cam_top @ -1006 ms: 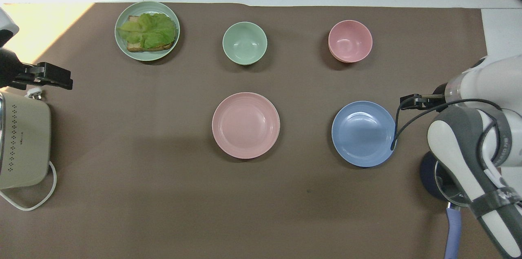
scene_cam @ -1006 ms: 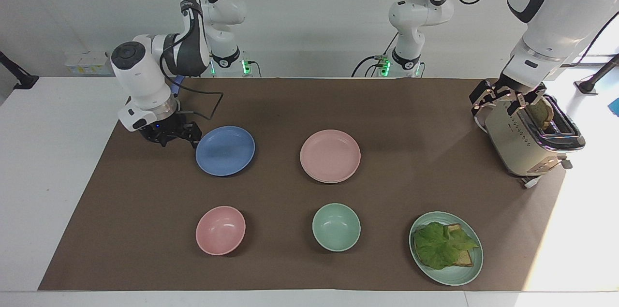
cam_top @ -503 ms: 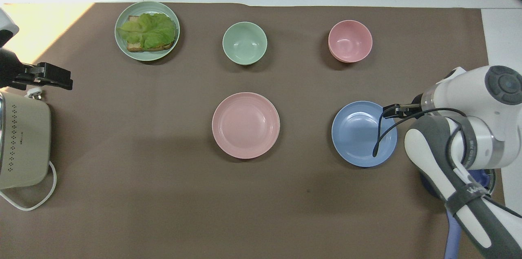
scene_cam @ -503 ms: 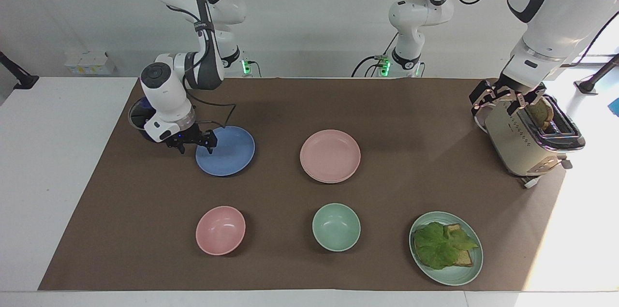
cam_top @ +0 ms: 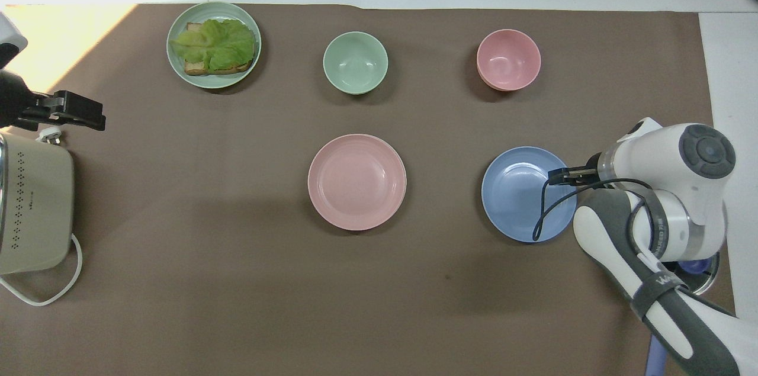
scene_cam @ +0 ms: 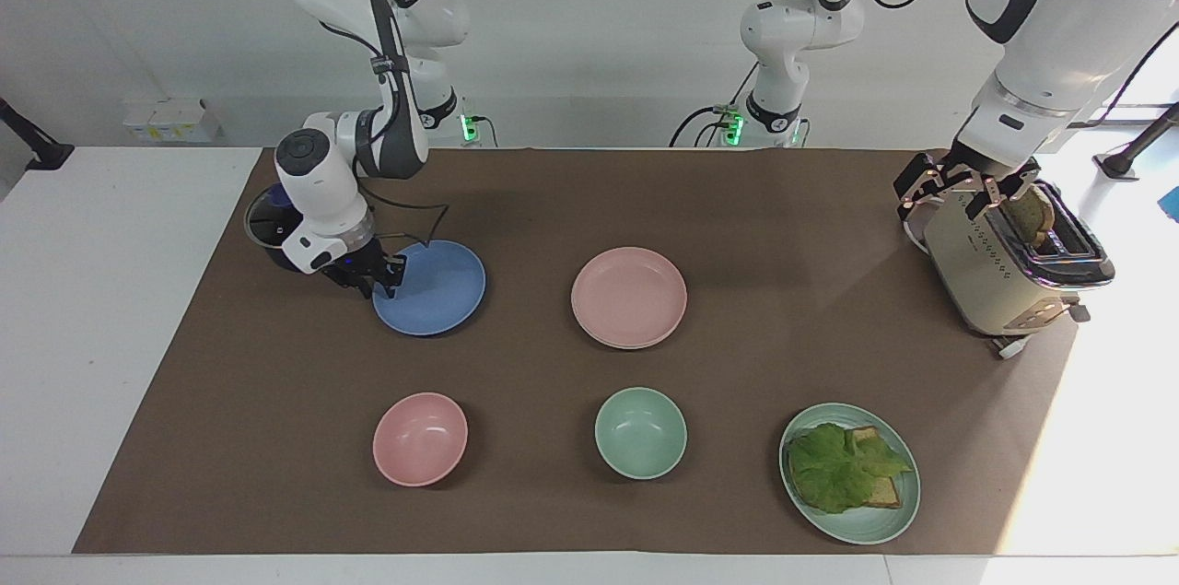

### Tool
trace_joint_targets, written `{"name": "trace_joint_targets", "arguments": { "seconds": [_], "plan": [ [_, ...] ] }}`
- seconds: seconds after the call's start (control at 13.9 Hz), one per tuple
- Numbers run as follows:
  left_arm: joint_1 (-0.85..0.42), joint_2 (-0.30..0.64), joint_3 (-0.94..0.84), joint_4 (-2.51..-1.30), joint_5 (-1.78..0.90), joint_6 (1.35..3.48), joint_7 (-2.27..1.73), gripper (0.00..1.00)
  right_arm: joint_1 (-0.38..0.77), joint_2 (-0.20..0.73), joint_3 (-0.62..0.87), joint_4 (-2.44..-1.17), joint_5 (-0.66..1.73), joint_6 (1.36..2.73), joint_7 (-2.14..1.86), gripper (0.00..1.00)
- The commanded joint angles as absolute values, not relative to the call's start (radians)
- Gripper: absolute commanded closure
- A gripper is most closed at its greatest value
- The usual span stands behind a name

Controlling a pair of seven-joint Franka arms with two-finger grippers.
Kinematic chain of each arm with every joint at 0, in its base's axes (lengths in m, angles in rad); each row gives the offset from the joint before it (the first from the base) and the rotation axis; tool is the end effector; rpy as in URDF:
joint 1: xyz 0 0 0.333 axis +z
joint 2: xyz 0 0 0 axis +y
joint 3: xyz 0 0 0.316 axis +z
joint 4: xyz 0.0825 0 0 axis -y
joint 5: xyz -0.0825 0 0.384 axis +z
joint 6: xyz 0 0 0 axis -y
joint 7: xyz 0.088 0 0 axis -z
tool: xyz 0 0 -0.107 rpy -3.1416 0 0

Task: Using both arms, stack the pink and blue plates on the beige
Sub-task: 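Lift the blue plate with the right gripper onto the pink plate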

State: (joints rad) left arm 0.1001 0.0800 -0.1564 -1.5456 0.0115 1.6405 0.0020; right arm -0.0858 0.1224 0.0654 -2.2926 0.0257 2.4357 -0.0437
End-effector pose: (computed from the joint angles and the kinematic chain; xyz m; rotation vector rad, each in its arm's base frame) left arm 0.5841 -0.0282 0.5976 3.1388 -0.0917 0.0249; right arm 0.5273 -0.0107 0.2993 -3.1172 -0.0052 -0.0338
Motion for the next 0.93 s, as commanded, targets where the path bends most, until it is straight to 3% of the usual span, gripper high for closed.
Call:
{"name": "trace_joint_targets", "arguments": {
  "seconds": [0.0, 0.43, 0.57, 0.86],
  "plan": [
    [0.104, 0.074, -0.16, -1.543, 0.025, 1.624, 0.006, 0.0, -0.095, 0.123, 0.071, -2.289, 0.087, 2.445, -0.087, 1.0],
    [0.104, 0.072, -0.16, -1.543, 0.025, 1.626, 0.008, 0.0, -0.055, 0.052, 0.078, -2.214, 0.112, 2.334, -0.081, 1.0],
    [0.104, 0.074, -0.16, -1.543, 0.025, 1.624, 0.006, 0.0, -0.009, 0.051, 0.078, -2.155, 0.179, 2.275, -0.068, 1.0],
    [0.104, 0.074, -0.16, -1.543, 0.025, 1.624, 0.006, 0.0, 0.138, 0.075, 0.078, -2.099, 0.201, 2.293, 0.163, 1.0]
  ]
}}
